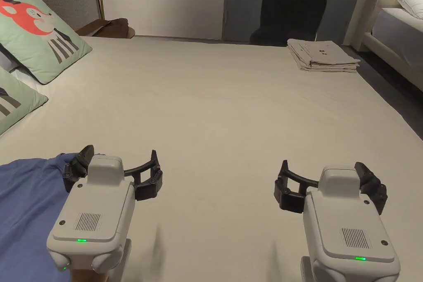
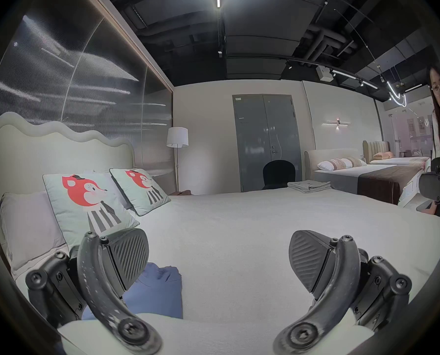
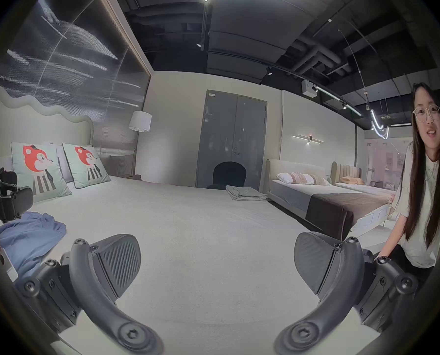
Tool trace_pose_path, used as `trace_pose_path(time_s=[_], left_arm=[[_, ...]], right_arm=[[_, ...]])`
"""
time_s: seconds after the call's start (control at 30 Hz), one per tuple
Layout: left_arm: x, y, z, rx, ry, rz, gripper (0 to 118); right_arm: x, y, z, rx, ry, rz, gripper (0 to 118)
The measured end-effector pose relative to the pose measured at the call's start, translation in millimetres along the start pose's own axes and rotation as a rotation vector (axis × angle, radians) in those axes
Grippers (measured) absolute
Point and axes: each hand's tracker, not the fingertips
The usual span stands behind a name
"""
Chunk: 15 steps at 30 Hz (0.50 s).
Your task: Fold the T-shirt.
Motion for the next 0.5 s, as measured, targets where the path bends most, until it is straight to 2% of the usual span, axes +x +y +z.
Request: trace_pose_path(time_s=[0.5], left_arm=[[-2.6,3.5,0.7,0.007,-0.001,0.013,109]], right_arm=[[-4.0,3.5,0.1,0.018,0.013,0.012,118]])
